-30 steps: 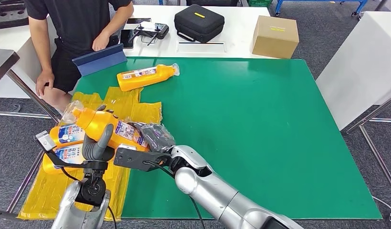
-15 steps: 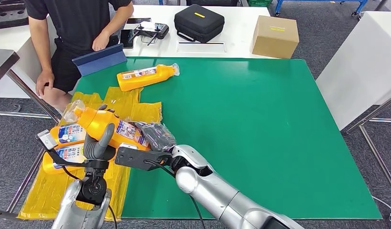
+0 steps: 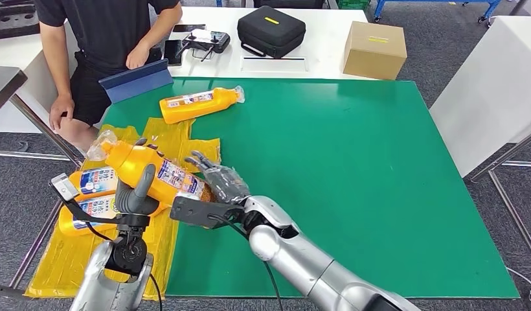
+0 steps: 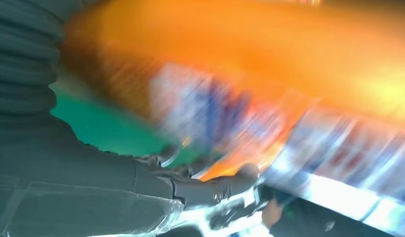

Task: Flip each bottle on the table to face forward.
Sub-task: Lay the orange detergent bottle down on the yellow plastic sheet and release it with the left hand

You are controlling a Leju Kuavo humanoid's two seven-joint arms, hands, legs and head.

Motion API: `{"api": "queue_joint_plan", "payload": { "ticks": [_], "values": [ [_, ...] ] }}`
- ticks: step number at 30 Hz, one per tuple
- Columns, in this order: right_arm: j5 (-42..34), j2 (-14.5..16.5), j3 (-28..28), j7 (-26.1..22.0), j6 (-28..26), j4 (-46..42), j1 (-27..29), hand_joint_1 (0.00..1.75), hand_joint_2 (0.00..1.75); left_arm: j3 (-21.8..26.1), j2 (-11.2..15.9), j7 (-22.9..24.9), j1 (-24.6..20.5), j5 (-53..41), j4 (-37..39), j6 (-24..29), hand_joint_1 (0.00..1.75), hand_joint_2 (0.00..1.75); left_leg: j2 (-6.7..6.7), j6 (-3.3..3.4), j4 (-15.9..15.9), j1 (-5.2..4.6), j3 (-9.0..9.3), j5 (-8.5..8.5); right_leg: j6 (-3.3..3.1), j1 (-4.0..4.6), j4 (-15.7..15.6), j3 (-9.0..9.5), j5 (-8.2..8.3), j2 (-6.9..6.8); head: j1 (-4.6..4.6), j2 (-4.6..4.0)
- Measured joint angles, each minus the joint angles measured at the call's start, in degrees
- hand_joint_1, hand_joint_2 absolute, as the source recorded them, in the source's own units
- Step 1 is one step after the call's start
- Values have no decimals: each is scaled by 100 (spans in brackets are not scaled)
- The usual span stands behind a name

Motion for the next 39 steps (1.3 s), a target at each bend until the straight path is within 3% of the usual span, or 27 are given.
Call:
{"api": "queue_joint_plan", "payload": {
  "ticks": [8, 13, 19, 22, 26, 32, 39],
  "values": [
    [33, -615, -767, -38, 53, -678, 131, 0, 0, -18, 157, -129, -51, 164, -1, -14, 175, 175, 1, 1, 1, -2, 0, 0, 3, -1, 0, 8, 2, 0, -1, 0],
    [112, -788, -1055, -222, 53, -793, 199, 0, 0, -12, 276, -299, 92, 35, -20, 20, 175, 175, 2, 0, 1, 1, 0, 0, 2, 1, 0, 5, 1, 0, -3, 0],
    [324, -1009, -1335, -252, 42, -1252, 438, 0, 0, 150, 488, -916, 97, -1340, -121, 733, 175, 175, 1, 0, 0, 2, 0, -1, 2, 2, 0, 3, 1, 0, -3, 0],
    [493, -1086, -1465, -263, 49, -1497, 589, 0, 0, 297, 592, -1208, -26, -2469, -126, 1481, 175, 175, 0, 0, 0, 2, 1, 0, 2, 2, 0, 2, 1, 0, -2, 0],
    [782, -1128, -1656, -319, 192, -1874, 852, 0, 0, 559, 783, -1366, -532, -4502, -2, 2630, 175, 175, -1, 3, 0, 2, 1, 3, 2, 2, 1, 4, 2, -1, -1, 0],
    [949, -1129, -1815, -421, 335, -2121, 1004, 0, 0, 814, 975, -1201, -1420, -5972, 469, 3317, 175, 175, -7, 3, 1, 2, 2, 9, 3, 2, 2, 4, 3, -4, -1, 0],
    [893, -1122, -1815, -820, 424, -1959, 962, 0, 0, 661, 1067, -898, -3093, -7750, 2041, 4104, 175, 175, -8, 11, 3, -1, -3, 18, 15, -1, 2, 7, 12, -5, -1, 0]
  ]
}}
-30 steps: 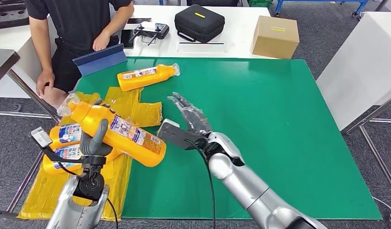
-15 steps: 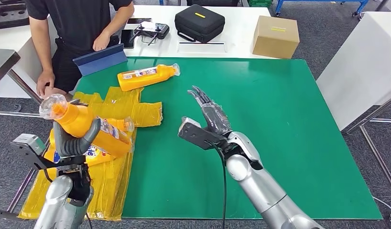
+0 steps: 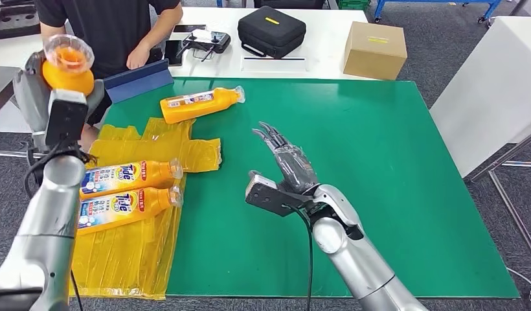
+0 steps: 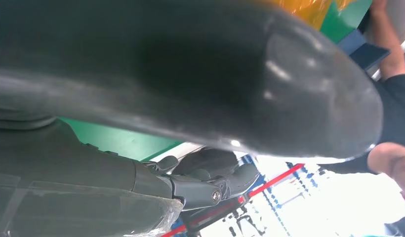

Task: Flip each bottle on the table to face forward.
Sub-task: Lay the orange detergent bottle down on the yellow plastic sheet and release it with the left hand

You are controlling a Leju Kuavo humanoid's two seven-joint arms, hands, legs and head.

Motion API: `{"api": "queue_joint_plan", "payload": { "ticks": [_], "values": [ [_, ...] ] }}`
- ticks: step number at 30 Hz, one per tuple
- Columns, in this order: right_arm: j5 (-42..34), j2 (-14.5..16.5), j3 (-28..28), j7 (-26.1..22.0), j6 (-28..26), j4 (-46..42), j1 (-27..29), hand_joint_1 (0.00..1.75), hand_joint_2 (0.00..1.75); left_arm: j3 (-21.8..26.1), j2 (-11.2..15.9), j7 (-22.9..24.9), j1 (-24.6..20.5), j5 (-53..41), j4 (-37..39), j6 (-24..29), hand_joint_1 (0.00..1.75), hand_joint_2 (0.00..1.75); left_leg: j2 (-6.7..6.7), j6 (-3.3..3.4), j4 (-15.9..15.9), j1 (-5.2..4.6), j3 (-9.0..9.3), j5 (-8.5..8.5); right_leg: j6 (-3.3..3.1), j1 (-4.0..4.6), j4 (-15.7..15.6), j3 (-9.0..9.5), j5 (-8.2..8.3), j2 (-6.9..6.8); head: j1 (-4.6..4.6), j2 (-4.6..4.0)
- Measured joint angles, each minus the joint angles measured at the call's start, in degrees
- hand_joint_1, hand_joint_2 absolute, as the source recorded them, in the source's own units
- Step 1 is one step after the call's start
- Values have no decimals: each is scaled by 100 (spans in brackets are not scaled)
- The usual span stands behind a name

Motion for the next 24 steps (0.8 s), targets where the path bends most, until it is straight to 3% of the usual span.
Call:
{"api": "queue_joint_plan", "payload": {
  "ticks": [5, 11, 17, 24],
  "values": [
    [-209, -19, 19, -109, 112, 168, -145, 0, 0, -590, -25, 672, -657, -2049, 1063, 827, 175, 175, 2, 1, 2, -4, -1, 0, 1, -3, 0, 1, 1, 1, -1, 0],
    [-429, -126, 55, -105, 177, 209, -256, 0, 0, -1267, -239, 1731, -945, -3678, 2425, 810, 175, 175, 3, 1, 2, -9, -1, 0, 1, -4, -1, 0, 1, 1, -1, 0],
    [-468, -278, 99, -69, 187, 185, -242, 0, 0, -1817, -562, 2241, -935, -4538, 3469, 614, 175, 175, 3, 1, 2, -8, -4, 0, 1, -4, -1, -1, 1, 1, -1, 0],
    [-469, -369, 154, -13, 180, 87, -196, 0, 0, -2128, -808, 2365, -901, -4779, 3942, 554, 175, 175, 4, 1, 2, -8, -10, 0, 1, -4, 0, -4, 1, 1, -1, 0]
  ]
}}
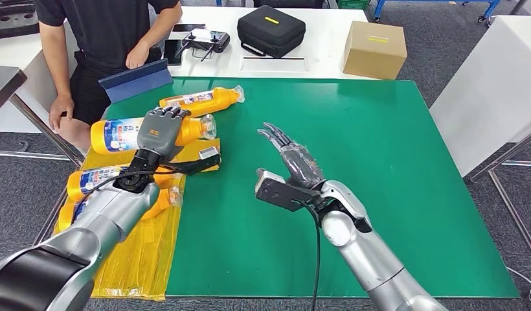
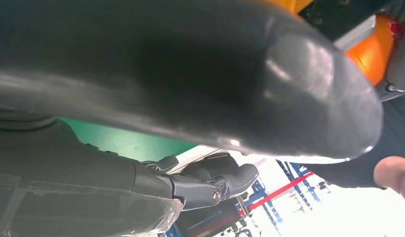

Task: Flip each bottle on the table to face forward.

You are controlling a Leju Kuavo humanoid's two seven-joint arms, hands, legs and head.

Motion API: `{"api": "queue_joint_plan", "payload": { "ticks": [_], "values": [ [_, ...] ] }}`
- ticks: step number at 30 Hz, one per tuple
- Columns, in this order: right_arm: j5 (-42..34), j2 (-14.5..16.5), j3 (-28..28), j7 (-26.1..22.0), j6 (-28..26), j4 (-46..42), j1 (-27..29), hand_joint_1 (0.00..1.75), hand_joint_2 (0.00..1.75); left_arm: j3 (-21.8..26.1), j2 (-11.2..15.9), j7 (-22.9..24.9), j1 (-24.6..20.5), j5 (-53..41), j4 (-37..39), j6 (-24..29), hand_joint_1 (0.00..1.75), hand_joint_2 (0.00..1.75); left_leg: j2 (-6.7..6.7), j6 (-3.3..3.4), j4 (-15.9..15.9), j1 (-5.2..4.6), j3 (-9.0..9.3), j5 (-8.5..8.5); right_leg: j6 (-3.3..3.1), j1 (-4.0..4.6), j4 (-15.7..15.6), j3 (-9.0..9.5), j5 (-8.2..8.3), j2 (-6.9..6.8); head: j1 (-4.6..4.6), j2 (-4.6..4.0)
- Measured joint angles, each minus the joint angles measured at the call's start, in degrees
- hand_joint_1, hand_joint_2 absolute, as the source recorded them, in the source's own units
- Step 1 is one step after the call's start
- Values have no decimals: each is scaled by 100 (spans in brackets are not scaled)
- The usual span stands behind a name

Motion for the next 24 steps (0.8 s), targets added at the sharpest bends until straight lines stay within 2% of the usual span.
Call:
{"api": "queue_joint_plan", "payload": {
  "ticks": [8, 10, 12, 14, 24],
  "values": [
    [16, -56, 42, 52, -1, -57, 29, 0, 0, -97, -67, -1, 1, -43, 188, -80, 175, 175, 1, 0, 0, 2, 1, 0, 0, 2, 0, -1, 0, 0, -1, 0],
    [42, -66, 48, 86, -1, -97, 64, 0, 0, -108, -90, 9, 13, -117, 216, -130, 89, 175, 0, 0, -1, 2, 1, 0, 0, 1, 0, -1, 0, 0, 0, 0],
    [83, -69, 59, 120, -2, -151, 112, 0, 0, -116, -104, 43, 40, -204, 235, -175, 2, 87, 0, 0, -1, 2, 0, 0, 0, 1, 0, -1, 0, 0, -1, 0],
    [144, -67, 70, 159, -1, -208, 159, 0, 0, -123, -109, 77, 66, -305, 252, -257, 0, 0, 0, 0, -1, 2, -1, 0, 0, 1, 0, -1, 0, 0, -1, 0],
    [441, 28, 59, 219, 113, -384, 261, 0, 0, -76, -118, 203, 83, -485, 308, -756, 0, 0, -1, 0, -1, 2, 2, 0, 0, 2, 0, 0, 0, 0, -1, 0]
  ]
}}
